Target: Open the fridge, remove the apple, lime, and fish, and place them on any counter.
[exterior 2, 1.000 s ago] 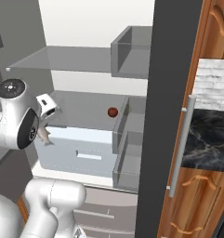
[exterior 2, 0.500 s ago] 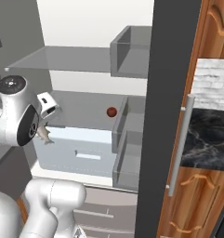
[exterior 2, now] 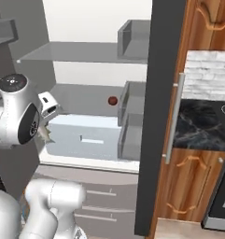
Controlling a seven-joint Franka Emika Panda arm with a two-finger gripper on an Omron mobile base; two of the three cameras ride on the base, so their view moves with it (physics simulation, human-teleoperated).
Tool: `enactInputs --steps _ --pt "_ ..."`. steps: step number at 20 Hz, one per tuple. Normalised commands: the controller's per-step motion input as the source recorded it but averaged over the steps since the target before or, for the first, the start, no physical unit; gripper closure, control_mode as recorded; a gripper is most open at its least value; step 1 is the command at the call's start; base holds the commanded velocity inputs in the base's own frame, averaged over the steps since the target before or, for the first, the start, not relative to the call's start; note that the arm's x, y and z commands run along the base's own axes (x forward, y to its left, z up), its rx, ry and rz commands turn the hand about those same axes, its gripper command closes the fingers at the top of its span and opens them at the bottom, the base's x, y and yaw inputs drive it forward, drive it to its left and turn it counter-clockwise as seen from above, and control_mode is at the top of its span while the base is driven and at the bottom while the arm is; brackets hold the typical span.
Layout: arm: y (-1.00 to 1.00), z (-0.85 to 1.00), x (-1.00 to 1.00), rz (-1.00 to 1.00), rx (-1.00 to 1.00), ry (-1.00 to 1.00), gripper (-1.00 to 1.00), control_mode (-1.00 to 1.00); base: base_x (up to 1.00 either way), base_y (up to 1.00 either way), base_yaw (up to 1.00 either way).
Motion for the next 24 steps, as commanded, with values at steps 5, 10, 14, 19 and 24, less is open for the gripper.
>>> enactInputs --steps 5,10,14,19,24 --pt "0.00 0.00 0.00 0.00 0.00 0.00 1.00 1.00 -1.00 0.09 0.28" --pt "0.00 0.00 0.00 0.00 0.00 0.00 1.00 1.00 -1.00 0.13 0.81" --pt "0.00 0.00 0.00 0.00 0.00 0.00 1.00 1.00 -0.98 0.35 0.83" --pt "0.00 0.00 0.00 0.00 0.00 0.00 1.00 1.00 -0.72 0.44 0.76" --pt "0.00 0.00 0.00 0.00 0.00 0.00 1.00 1.00 -0.47 0.58 0.78"
